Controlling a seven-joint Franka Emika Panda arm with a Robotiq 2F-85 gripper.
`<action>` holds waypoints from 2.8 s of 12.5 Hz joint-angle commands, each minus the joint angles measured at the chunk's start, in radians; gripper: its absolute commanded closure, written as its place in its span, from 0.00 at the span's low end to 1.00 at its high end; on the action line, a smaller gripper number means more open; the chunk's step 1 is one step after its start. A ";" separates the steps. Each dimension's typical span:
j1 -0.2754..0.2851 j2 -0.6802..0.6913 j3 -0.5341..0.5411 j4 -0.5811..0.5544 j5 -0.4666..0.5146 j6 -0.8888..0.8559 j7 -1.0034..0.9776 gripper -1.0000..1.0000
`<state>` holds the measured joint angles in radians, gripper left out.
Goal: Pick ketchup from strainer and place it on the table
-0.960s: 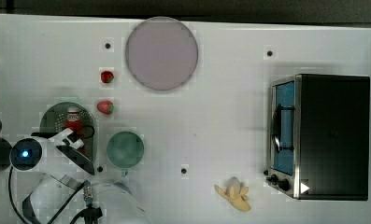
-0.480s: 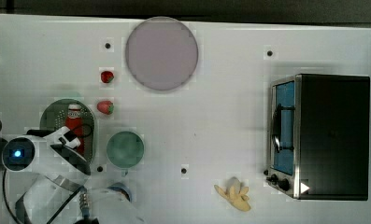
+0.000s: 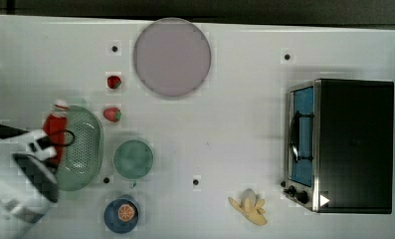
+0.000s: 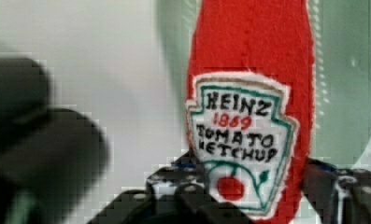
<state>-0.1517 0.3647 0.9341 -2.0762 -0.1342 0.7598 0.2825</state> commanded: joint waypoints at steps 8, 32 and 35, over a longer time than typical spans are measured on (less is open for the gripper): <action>-0.198 -0.059 -0.084 0.340 0.004 -0.424 -0.111 0.41; -0.343 -0.052 -0.446 -0.200 -0.162 0.064 -0.502 0.06; -0.345 -0.105 -0.446 -0.137 -0.160 0.065 -0.502 0.00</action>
<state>-0.4946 0.3228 0.4868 -2.2715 -0.2942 0.8008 -0.1884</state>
